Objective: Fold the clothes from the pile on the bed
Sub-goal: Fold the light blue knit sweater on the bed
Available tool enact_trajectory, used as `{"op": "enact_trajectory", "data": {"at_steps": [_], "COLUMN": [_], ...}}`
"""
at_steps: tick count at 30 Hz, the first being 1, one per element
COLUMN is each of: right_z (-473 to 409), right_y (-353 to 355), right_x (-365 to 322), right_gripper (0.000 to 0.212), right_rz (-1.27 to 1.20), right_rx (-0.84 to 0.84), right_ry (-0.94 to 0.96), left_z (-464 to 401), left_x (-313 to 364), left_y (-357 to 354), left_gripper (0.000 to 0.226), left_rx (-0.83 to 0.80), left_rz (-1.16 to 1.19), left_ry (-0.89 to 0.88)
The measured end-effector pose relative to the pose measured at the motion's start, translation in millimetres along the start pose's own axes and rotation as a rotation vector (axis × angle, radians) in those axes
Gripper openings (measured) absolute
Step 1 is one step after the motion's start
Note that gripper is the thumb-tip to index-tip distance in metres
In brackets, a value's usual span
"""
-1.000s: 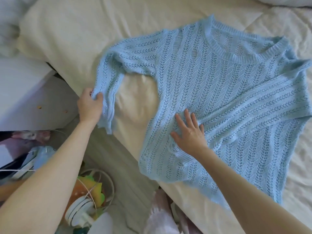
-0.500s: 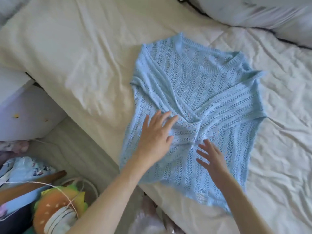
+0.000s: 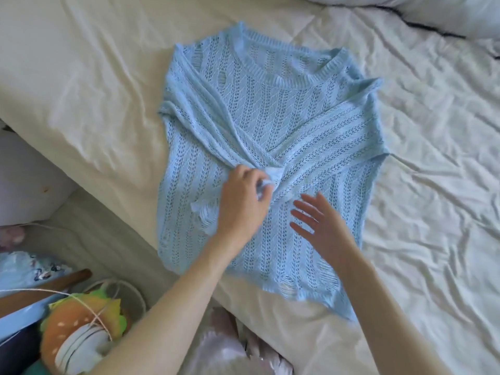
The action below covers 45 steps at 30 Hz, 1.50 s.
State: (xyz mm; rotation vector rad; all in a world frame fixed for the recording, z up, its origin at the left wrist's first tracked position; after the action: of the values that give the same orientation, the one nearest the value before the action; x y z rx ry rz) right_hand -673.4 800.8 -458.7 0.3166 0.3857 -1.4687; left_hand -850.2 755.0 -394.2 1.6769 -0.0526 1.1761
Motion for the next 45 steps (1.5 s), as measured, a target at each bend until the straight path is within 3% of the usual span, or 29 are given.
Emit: {"op": "enact_trajectory", "data": {"at_steps": [3,5,8,10,12,14,17,18,20,22,24,26,28,31,33,37,42,45], "right_z": [6,5,-6,-14,-26,-33,-42,-44,-39,-37,-39,-39,-41,-40,-32,-28,-24,-26], "right_y": [45,67,71,65,55,45,47,49,43,35,29,22,26,54,79,113,86,37], "right_x": [4,10,15,6,-8,-20,-39,-42,-46,-40,-35,-39,-43,-32,-22,-17,-50,-67], "right_gripper": [0.044,0.046,0.037,0.039,0.058,0.052,0.017,0.015,0.033,0.053,0.045,0.028,0.016,0.031,0.035,0.034,0.037,0.037], "right_rz": [-0.237,-0.201,-0.007,0.27,0.67,0.956,0.915,0.86,0.909,1.275,1.547,1.56,1.18,0.509,0.443,0.877,1.214,1.256], "right_rx": [0.004,0.038,0.063,0.12,0.185,0.249,0.312,0.295,0.175,0.068,0.089,0.153,0.156,0.04,0.069,0.194,0.36,0.297], "right_ry": [-0.1,-0.115,-0.055,0.144,0.424,0.624,0.69,0.678,0.742,0.865,0.95,1.004,0.909,0.477,0.315,0.323,0.663,0.782], "left_z": [46,69,70,60,48,36,12,5,-5,-5,-1,7,13,23,35,61,34,-1], "left_x": [51,62,36,1,-30,-51,-66,-66,-67,-63,-52,-42,-40,-40,-40,-49,-83,-103], "left_y": [-42,-63,-72,-64,-53,-48,-49,-52,-55,-56,-57,-52,-45,-35,-36,-50,-23,7], "left_gripper": [0.019,0.026,0.025,0.024,0.024,0.031,0.028,0.019,0.015,0.012,0.006,0.015,0.018,0.01,0.006,0.012,0.014,0.009], "left_rx": [-0.427,-0.56,-0.448,-0.29,-0.159,-0.091,0.065,0.101,0.135,0.164,0.163,0.165,0.168,0.157,0.094,-0.141,0.122,0.267], "left_rz": [0.305,0.374,0.34,0.266,0.196,0.209,0.46,0.537,0.561,0.574,0.684,0.81,0.843,0.786,0.74,0.536,0.479,0.556], "left_ry": [-0.031,-0.005,0.125,0.303,0.458,0.608,0.91,1.0,1.099,1.14,1.176,1.183,1.144,1.055,1.043,1.084,1.029,0.977]}}
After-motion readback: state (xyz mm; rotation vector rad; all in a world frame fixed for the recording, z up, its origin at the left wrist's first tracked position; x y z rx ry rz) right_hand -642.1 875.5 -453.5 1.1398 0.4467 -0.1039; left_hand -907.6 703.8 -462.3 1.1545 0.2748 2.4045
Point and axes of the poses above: each hand's wrist, its own z-axis away from the middle knuckle, its own y-axis out of the back of the hand, x = y × z, the point moved 7 cm from there along -z, towards the middle knuckle, and after that the axes turned 9 degrees about x, right-handed, at the moved point
